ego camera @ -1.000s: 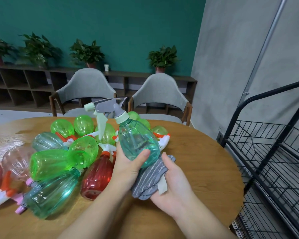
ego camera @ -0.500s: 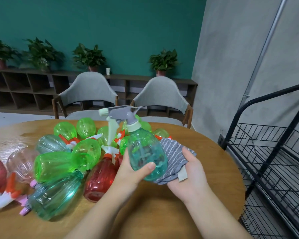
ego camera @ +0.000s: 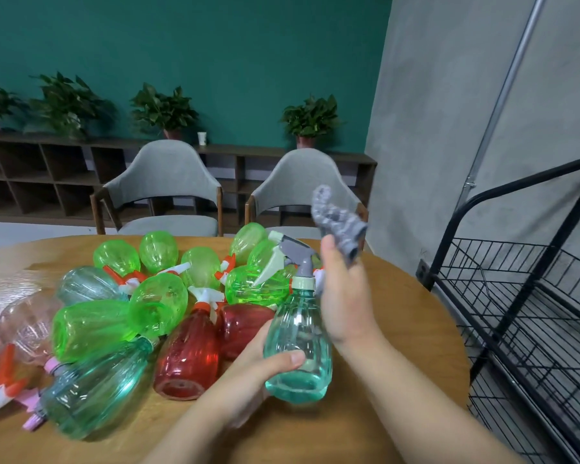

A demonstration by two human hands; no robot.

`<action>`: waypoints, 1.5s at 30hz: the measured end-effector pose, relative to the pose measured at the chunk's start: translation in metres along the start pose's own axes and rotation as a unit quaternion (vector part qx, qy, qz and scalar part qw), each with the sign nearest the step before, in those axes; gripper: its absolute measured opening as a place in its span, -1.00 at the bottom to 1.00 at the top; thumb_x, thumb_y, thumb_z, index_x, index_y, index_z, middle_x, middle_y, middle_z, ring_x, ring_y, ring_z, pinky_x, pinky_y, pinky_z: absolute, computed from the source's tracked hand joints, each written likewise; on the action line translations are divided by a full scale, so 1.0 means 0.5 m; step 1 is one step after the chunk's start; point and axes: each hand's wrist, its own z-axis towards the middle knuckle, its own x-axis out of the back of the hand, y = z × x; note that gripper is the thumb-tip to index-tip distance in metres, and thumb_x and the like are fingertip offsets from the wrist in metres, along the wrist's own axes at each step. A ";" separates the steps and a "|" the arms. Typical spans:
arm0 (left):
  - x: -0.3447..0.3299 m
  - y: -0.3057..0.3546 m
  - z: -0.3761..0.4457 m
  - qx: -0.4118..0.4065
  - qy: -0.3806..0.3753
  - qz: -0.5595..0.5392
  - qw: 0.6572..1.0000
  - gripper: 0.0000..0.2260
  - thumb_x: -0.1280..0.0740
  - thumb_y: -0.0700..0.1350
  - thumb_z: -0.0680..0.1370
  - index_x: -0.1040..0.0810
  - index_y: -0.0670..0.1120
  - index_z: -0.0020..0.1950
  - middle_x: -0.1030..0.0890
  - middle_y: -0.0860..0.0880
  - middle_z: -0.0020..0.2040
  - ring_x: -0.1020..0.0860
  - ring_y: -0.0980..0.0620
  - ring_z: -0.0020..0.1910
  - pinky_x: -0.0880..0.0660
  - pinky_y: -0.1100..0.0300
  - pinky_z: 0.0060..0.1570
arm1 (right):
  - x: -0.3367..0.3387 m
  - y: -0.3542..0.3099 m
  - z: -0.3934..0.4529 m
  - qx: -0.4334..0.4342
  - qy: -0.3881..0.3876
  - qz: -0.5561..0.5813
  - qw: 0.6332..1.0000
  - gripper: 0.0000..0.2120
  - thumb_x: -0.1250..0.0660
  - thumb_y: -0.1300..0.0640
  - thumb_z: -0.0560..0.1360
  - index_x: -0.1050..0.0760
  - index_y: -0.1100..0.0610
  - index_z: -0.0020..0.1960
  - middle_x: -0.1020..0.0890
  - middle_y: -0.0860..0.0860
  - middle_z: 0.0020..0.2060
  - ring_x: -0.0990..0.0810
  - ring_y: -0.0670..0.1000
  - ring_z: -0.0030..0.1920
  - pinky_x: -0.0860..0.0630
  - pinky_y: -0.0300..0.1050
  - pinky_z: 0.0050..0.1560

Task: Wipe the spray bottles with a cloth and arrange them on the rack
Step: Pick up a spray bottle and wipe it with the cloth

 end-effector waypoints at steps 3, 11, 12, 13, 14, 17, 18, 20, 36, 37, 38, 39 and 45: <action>-0.004 -0.001 0.000 -0.004 -0.008 0.024 1.000 -0.27 -0.52 -0.08 0.20 -0.41 -0.08 0.35 -0.65 -0.13 0.17 -0.63 -0.07 0.15 -0.56 0.15 0.03 | -0.015 0.028 -0.004 0.118 -0.158 -0.316 0.928 -0.48 -0.05 0.03 0.64 0.06 -0.25 0.51 0.03 -0.35 0.48 0.21 -0.30 0.48 0.19 -0.11 0.52; 0.003 0.001 -0.006 -0.014 -0.026 0.144 0.989 -0.29 -0.53 -0.05 0.27 -0.36 -0.03 0.38 -0.64 -0.07 0.20 -0.61 -0.04 0.19 -0.53 0.12 0.16 | 0.015 0.038 0.029 0.168 -0.127 -0.500 0.840 -0.30 -0.22 -0.11 0.53 0.08 -0.09 0.54 -0.29 0.00 0.30 -0.28 0.00 0.26 -0.25 0.00 0.30; 0.001 0.002 -0.005 -0.017 -0.029 0.149 0.988 -0.30 -0.53 -0.06 0.27 -0.37 -0.02 0.37 -0.64 -0.05 0.18 -0.61 -0.02 0.17 -0.53 0.14 0.13 | 0.020 0.036 0.039 0.176 -0.097 -0.461 0.864 -0.39 -0.26 -0.09 0.52 -0.10 -0.06 0.49 -0.39 -0.03 0.17 -0.36 -0.03 0.12 -0.33 -0.05 0.17; -0.001 0.003 -0.005 -0.020 -0.033 0.155 0.987 -0.31 -0.54 -0.08 0.27 -0.37 -0.01 0.36 -0.65 -0.02 0.17 -0.62 0.00 0.15 -0.53 0.16 0.10 | 0.026 0.033 0.046 0.175 -0.076 -0.420 0.887 -0.52 -0.30 -0.06 0.49 -0.28 -0.03 0.36 -0.45 -0.08 0.03 -0.39 -0.06 -0.01 -0.37 -0.08 0.01; -0.003 0.004 -0.003 -0.022 -0.036 0.163 0.986 -0.31 -0.54 -0.08 0.27 -0.37 0.00 0.35 -0.66 0.02 0.15 -0.63 0.02 0.13 -0.53 0.19 0.08 | 0.031 0.033 0.053 0.171 -0.064 -0.394 0.901 -0.67 -0.32 -0.05 0.46 -0.37 -0.03 0.19 -0.47 -0.11 -0.13 -0.41 -0.05 -0.13 -0.34 -0.09 -0.14; -0.004 0.004 0.001 -0.023 -0.041 0.180 0.983 -0.31 -0.54 -0.07 0.26 -0.37 0.04 0.34 -0.66 0.05 0.14 -0.63 0.03 0.14 -0.53 0.19 0.11 | 0.046 0.045 0.074 0.148 -0.039 -0.381 0.912 -0.76 -0.31 -0.07 0.47 -0.28 -0.02 -0.21 -0.43 -0.07 -0.42 -0.42 0.06 -0.34 -0.29 -0.02 -0.33; -0.005 0.002 0.002 -0.022 -0.042 0.184 0.982 -0.31 -0.54 -0.06 0.26 -0.37 0.06 0.34 -0.65 0.04 0.15 -0.63 0.03 0.14 -0.53 0.17 0.13 | 0.049 0.050 0.078 0.143 -0.031 -0.381 0.913 -0.69 -0.31 -0.07 0.50 -0.24 -0.01 -0.28 -0.41 -0.05 -0.45 -0.42 0.07 -0.36 -0.30 -0.01 -0.34; -0.005 -0.003 0.004 -0.021 -0.046 0.185 0.981 -0.32 -0.54 -0.07 0.27 -0.38 0.07 0.34 -0.65 0.04 0.15 -0.63 0.03 0.14 -0.53 0.19 0.12 | 0.050 0.050 0.082 0.137 -0.022 -0.361 0.922 -0.62 -0.28 -0.07 0.54 -0.22 0.01 -0.35 -0.39 -0.03 -0.50 -0.41 0.08 -0.39 -0.28 -0.04 -0.37; 0.012 0.005 0.004 -0.020 -0.056 0.153 0.986 -0.30 -0.53 -0.04 0.29 -0.36 0.04 0.39 -0.62 -0.05 0.22 -0.59 -0.08 0.22 -0.52 0.10 0.19 | 0.089 0.081 0.066 0.016 -0.028 -0.243 0.969 -0.30 -0.08 -0.34 0.43 -0.42 0.35 -0.26 -0.58 0.25 -0.33 -0.49 0.07 -0.34 -0.40 -0.04 -0.27; 0.014 0.004 0.004 -0.016 -0.055 0.155 0.986 -0.29 -0.53 -0.04 0.29 -0.36 0.04 0.40 -0.62 -0.05 0.23 -0.59 -0.08 0.22 -0.52 0.11 0.19 | 0.088 0.078 0.063 -0.024 -0.028 -0.220 0.975 -0.31 -0.11 -0.33 0.44 -0.47 0.35 -0.20 -0.61 0.23 -0.29 -0.50 0.01 -0.32 -0.38 -0.12 -0.28; 0.016 0.002 0.005 -0.011 -0.054 0.155 0.986 -0.27 -0.54 -0.04 0.28 -0.35 0.04 0.40 -0.62 -0.06 0.23 -0.59 -0.08 0.22 -0.52 0.12 0.18 | 0.089 0.080 0.062 -0.078 -0.027 -0.186 0.979 -0.36 -0.15 -0.32 0.45 -0.53 0.30 -0.12 -0.65 0.14 -0.25 -0.54 -0.05 -0.28 -0.42 -0.20 -0.25; 0.018 0.001 0.004 -0.006 -0.053 0.154 0.987 -0.26 -0.54 -0.04 0.28 -0.34 0.02 0.41 -0.62 -0.07 0.24 -0.59 -0.07 0.22 -0.52 0.13 0.17 | 0.091 0.084 0.062 -0.143 -0.028 -0.130 0.981 -0.46 -0.20 -0.28 0.48 -0.58 0.21 -0.04 -0.70 0.05 -0.19 -0.61 -0.07 -0.19 -0.50 -0.26 -0.15; 0.031 -0.002 0.007 0.003 -0.009 0.171 0.985 -0.26 -0.55 0.04 0.24 -0.37 0.08 0.38 -0.65 0.02 0.18 -0.61 0.03 0.18 -0.51 0.19 0.15 | 0.094 0.112 0.055 -0.354 0.109 0.155 0.916 -0.67 -0.39 -0.01 0.50 -0.53 0.21 0.12 -0.69 0.14 -0.04 -0.67 0.15 -0.05 -0.59 0.08 -0.01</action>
